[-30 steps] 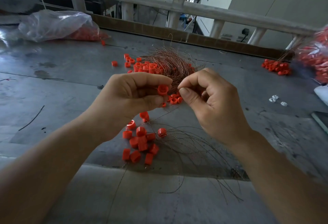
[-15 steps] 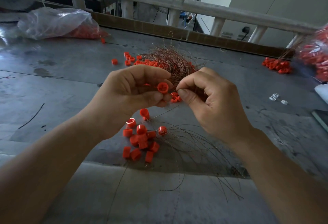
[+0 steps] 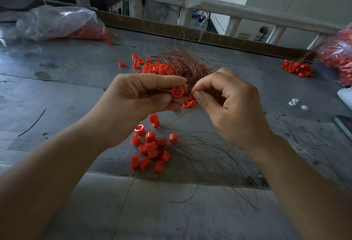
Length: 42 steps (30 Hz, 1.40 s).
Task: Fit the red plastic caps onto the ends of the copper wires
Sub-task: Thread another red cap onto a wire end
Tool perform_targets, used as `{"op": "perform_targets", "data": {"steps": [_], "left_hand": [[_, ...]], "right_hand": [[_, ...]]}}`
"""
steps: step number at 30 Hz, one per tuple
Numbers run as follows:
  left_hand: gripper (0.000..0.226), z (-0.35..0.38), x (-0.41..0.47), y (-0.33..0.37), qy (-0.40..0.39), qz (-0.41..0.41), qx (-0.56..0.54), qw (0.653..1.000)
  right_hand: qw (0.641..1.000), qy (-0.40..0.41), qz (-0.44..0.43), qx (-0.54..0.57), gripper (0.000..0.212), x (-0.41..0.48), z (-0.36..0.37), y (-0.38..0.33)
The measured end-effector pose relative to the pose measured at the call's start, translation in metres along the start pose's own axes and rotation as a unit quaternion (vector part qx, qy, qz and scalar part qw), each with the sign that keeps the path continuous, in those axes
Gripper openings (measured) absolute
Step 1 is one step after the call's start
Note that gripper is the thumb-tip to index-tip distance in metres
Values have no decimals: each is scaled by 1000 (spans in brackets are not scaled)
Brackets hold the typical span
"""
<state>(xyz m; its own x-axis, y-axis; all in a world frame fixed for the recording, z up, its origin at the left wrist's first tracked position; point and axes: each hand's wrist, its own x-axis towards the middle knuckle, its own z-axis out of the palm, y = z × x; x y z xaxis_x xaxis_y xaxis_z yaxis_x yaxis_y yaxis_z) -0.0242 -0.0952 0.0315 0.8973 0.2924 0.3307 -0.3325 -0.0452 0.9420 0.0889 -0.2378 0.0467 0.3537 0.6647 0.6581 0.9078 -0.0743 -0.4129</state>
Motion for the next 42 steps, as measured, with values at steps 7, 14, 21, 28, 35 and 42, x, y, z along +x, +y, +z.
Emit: {"op": "perform_targets", "data": {"steps": [7, 14, 21, 28, 35, 42], "left_hand": [[35, 0, -1, 2, -1, 0, -5, 1000], [29, 1, -1, 5, 0, 4, -58, 998], [27, 3, -2, 4, -33, -17, -123, 992], [25, 4, -2, 2, -48, -30, -125, 990], [21, 2, -1, 1, -22, -60, -116, 991], [27, 5, -2, 2, -4, -72, -119, 990]], "right_hand": [[1000, -5, 4, 1, 4, 0, 0, -1], [997, -25, 43, 58, 6, -1, 0, -5], [978, -84, 111, 152, 8, -1, 2, -9], [971, -101, 123, 178, 23, -2, 4, -10], [975, -115, 165, 96, 8, 7, -10, 18], [963, -64, 252, -76, 12, 7, -7, 67]]}}
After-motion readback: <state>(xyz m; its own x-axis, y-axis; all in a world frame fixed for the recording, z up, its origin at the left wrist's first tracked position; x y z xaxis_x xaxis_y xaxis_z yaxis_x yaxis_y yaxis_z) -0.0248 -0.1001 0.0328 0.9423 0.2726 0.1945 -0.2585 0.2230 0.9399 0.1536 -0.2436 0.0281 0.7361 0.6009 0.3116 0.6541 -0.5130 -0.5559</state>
